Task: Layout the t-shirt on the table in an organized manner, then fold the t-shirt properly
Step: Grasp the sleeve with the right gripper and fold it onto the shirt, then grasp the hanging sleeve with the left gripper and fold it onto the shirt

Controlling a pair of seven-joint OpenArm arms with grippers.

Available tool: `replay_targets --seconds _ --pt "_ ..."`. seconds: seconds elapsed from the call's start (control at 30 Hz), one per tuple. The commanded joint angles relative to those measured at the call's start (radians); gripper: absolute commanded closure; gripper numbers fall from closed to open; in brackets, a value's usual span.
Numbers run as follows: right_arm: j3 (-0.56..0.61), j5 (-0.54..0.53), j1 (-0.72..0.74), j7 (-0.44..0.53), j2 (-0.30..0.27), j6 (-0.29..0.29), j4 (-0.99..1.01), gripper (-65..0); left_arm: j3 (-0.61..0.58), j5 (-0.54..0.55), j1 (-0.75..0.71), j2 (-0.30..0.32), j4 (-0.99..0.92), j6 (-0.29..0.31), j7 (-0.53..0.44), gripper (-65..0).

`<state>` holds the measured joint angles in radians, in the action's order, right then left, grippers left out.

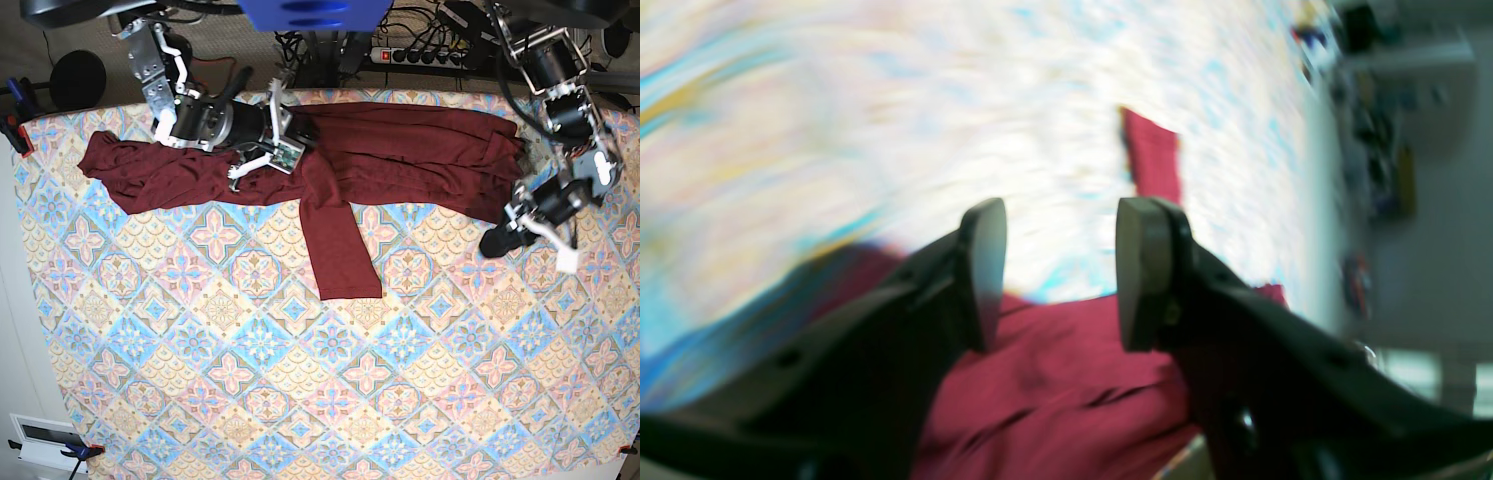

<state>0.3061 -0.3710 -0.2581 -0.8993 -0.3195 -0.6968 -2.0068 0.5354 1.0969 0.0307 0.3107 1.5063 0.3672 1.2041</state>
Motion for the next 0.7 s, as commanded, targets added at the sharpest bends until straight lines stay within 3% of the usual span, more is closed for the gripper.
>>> replay_targets --seconds 0.0,0.13,0.3,0.53,0.67 --pt "-0.003 -0.012 0.001 0.010 -0.017 -0.001 -0.016 -12.0 -0.021 -0.004 0.036 0.003 0.012 0.003 -0.017 -26.6" --pt "-0.018 -0.012 0.013 0.010 -0.025 -0.001 -0.016 -15.4 -0.096 -0.125 0.113 -0.061 0.012 0.003 -0.045 -26.6" --pt "-0.115 -0.012 0.012 0.015 -0.025 -0.001 -0.016 -15.5 -0.111 -0.266 0.216 -0.184 -0.088 0.003 -0.045 -26.6" --pt "-0.192 -0.012 0.007 0.015 -0.025 -0.001 -0.016 -15.5 -0.111 -0.403 0.328 -0.281 -0.269 0.002 -0.048 -26.6" --pt "-0.192 -0.012 0.013 0.018 -0.025 -0.001 -0.016 -15.5 -0.111 -0.535 0.349 -0.333 -0.330 -0.001 -0.112 -26.4"
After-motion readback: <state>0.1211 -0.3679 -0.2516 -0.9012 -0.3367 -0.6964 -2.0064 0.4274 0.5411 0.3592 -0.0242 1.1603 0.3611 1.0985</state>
